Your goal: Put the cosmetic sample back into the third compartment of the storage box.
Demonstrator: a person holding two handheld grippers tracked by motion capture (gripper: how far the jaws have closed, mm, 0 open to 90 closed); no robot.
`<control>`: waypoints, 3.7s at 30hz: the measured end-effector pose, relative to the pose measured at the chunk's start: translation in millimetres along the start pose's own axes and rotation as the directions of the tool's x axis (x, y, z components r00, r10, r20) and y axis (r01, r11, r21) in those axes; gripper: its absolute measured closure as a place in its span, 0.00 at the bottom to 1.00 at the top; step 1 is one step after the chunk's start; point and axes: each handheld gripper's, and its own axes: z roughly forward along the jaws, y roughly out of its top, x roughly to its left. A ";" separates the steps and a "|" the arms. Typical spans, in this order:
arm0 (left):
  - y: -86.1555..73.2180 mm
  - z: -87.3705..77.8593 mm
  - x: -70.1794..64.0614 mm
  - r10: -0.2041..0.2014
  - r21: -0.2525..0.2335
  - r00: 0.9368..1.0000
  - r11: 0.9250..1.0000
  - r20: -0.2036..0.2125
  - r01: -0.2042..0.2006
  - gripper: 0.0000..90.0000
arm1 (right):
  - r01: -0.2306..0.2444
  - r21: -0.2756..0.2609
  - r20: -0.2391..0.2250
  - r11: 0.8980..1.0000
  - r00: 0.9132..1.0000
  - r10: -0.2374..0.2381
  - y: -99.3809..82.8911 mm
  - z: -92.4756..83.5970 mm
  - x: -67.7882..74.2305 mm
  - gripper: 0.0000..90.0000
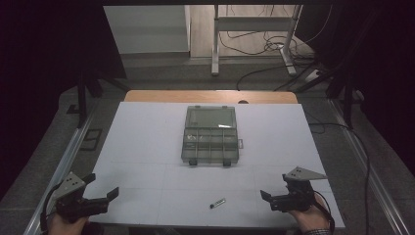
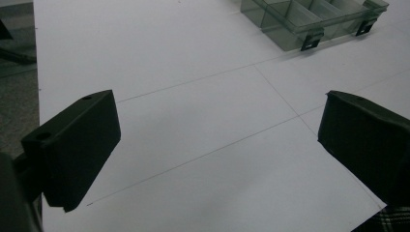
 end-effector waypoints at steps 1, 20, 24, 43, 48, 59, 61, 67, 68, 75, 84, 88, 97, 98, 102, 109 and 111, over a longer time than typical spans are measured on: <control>0.0 0.1 0.0 0.001 0.001 1.000 1.000 0.001 -0.001 0.02 | 0.000 0.000 -0.002 1.000 1.000 0.000 0.1 0.5 0.4 0.00; 0.4 1.0 0.7 -0.007 0.008 1.000 1.000 -0.001 0.007 0.02 | 0.068 0.031 -0.086 0.997 0.994 -0.065 11.2 16.7 10.9 0.00; 0.5 1.0 1.0 -0.010 0.009 1.000 1.000 -0.002 0.010 0.02 | 0.078 0.039 -0.101 0.996 0.992 -0.074 13.1 20.6 13.6 0.00; 0.4 1.1 1.9 -0.019 0.010 1.000 1.000 -0.004 0.020 0.02 | 0.115 0.073 -0.133 0.991 0.986 -0.105 23.7 39.8 35.4 0.00; 0.6 1.3 2.1 -0.019 0.012 1.000 1.000 -0.005 0.019 0.03 | 0.131 0.100 -0.156 0.986 0.981 -0.115 24.8 47.6 40.4 0.00; 0.8 2.0 1.4 -0.017 0.016 1.000 1.000 -0.006 0.017 0.03 | 0.141 0.136 -0.151 0.981 0.981 -0.120 26.9 56.7 50.8 0.00; 0.8 2.0 1.6 -0.018 0.016 1.000 1.000 -0.006 0.018 0.03 | 0.144 0.148 -0.158 0.978 0.980 -0.121 28.7 59.0 53.2 0.00; 0.8 2.1 1.6 -0.018 0.016 1.000 1.000 -0.004 0.018 0.03 | 0.176 0.165 -0.170 0.970 0.974 -0.148 31.7 65.3 60.2 0.00; 0.8 2.1 1.6 -0.017 0.017 1.000 1.000 -0.004 0.018 0.03 | 0.182 0.171 -0.171 0.968 0.973 -0.152 32.2 66.6 61.6 0.00; 1.0 2.3 1.9 -0.018 0.019 1.000 1.000 -0.002 0.018 0.03 | 0.206 0.216 -0.174 0.955 0.970 -0.170 36.0 76.7 69.9 0.02; 0.9 2.4 1.9 -0.017 0.020 1.000 1.000 -0.001 0.018 0.03 | 0.228 0.243 -0.206 0.943 0.962 -0.180 39.1 87.5 78.4 0.15; 0.9 2.3 2.1 -0.020 0.019 1.000 1.000 0.000 0.020 0.03 | 0.272 0.252 -0.251 0.929 0.945 -0.209 40.1 94.5 83.6 0.29; 0.9 2.3 2.3 -0.019 0.020 1.000 1.000 0.002 0.019 0.03 | 0.338 0.291 -0.327 0.895 0.914 -0.239 38.6 106.6 96.5 0.53; 0.9 2.3 2.3 -0.019 0.020 1.000 1.000 0.002 0.019 0.03 | 0.345 0.293 -0.332 0.892 0.911 -0.243 38.0 107.7 97.9 0.56; 1.0 2.4 2.2 -0.018 0.021 1.000 1.000 0.003 0.018 0.03 | 0.393 0.307 -0.332 0.867 0.898 -0.289 33.9 110.8 104.7 0.72; 1.0 2.3 2.4 -0.019 0.021 1.000 1.000 0.005 0.019 0.03 | 0.414 0.305 -0.306 0.857 0.895 -0.324 33.4 109.4 106.1 0.90; 1.0 2.4 2.4 -0.018 0.021 1.000 1.000 0.006 0.018 0.03 | 0.414 0.305 -0.305 0.858 0.896 -0.323 33.2 108.7 106.2 0.90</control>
